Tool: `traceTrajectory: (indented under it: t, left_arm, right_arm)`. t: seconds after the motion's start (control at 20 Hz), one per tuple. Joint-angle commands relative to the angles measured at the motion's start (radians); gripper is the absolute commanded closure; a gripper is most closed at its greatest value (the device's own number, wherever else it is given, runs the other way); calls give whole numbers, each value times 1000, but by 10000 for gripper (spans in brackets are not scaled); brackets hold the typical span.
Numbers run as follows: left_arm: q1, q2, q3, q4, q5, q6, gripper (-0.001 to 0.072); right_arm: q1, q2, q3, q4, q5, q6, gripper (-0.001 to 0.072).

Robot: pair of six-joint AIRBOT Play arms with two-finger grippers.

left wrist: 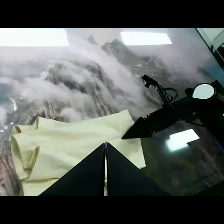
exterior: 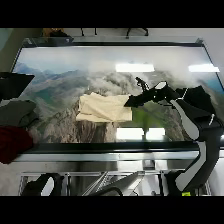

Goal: Fold the shirts.

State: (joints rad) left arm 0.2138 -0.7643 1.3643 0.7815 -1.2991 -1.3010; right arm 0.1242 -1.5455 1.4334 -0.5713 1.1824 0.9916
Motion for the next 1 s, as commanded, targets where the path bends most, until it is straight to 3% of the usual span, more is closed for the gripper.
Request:
traceTrajectory:
  t: [0.0, 0.15, 0.35, 0.65, 0.8, 0.95]
  left_arm:
    - [1, -1, 0, 1, 0, 0, 693]
    - [1, -1, 0, 1, 0, 0, 693]
    - [1, -1, 0, 1, 0, 0, 693]
    - [1, -1, 0, 1, 0, 0, 693]
    - [1, -1, 0, 3, 0, 1, 693]
    - [1, -1, 0, 3, 0, 3, 693]
  right_arm:
    - [-19, 86, 56, 119, 42, -50, 691]
    - [-102, 172, 206, 179, 36, -42, 692]
    - [-287, 190, 426, 187, -52, 101, 692]
    - [-587, 191, 470, 185, -251, 253, 691]
    - [-717, 191, 470, 164, -213, 296, 691]
    - [-838, 183, 470, 164, -81, 304, 691]
